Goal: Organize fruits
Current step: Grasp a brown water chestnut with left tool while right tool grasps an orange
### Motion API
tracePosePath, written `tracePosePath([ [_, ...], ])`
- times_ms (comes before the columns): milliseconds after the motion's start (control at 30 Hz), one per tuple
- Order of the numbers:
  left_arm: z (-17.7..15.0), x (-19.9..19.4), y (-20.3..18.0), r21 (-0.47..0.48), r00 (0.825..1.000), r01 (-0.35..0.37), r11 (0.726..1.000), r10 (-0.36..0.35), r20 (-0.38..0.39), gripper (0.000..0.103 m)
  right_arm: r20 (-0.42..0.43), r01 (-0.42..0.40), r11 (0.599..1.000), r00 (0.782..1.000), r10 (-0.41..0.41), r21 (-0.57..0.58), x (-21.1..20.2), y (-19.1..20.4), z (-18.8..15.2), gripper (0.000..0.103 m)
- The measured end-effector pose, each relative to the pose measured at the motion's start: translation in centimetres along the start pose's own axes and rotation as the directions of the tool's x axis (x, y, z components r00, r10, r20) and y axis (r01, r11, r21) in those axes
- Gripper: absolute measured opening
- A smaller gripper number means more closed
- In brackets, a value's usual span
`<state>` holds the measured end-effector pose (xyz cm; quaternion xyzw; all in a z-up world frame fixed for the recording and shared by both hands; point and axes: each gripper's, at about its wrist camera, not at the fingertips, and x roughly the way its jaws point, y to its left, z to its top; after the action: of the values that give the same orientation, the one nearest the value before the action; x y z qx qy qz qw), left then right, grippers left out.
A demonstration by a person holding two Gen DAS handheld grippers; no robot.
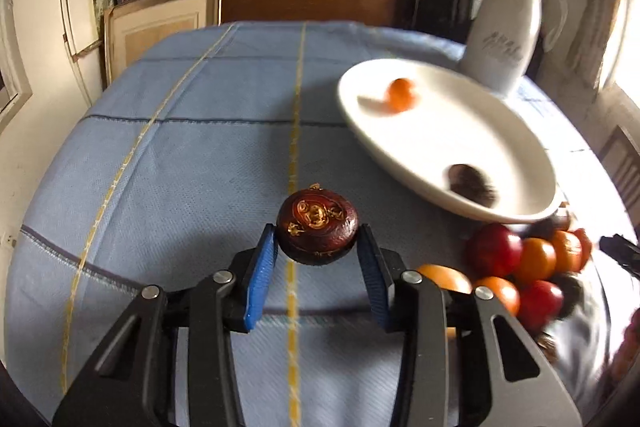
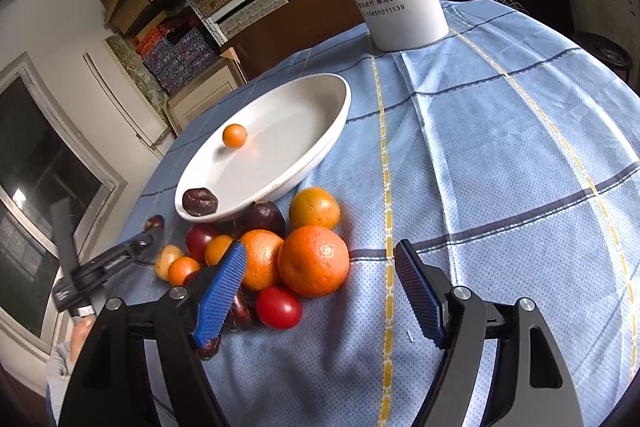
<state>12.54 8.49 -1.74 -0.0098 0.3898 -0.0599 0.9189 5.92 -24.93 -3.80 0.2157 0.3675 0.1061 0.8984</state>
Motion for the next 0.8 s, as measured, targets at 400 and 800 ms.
tracePosePath([
  [400,-2.6,-3.5,-1.3,0.010,0.992,0.119,0.993,-0.119,0.027,0.041,-0.105,-0.056,0.996,0.993,0.062,0.066,2.6,-0.8,0.1,0.059],
  [800,-2.6,-2.8,-2.0,0.026,0.994,0.112,0.993,-0.112,0.009,0.041,-0.082,-0.064,0.998,0.995,0.065,0.016,2.5,0.4,0.2,0.044],
])
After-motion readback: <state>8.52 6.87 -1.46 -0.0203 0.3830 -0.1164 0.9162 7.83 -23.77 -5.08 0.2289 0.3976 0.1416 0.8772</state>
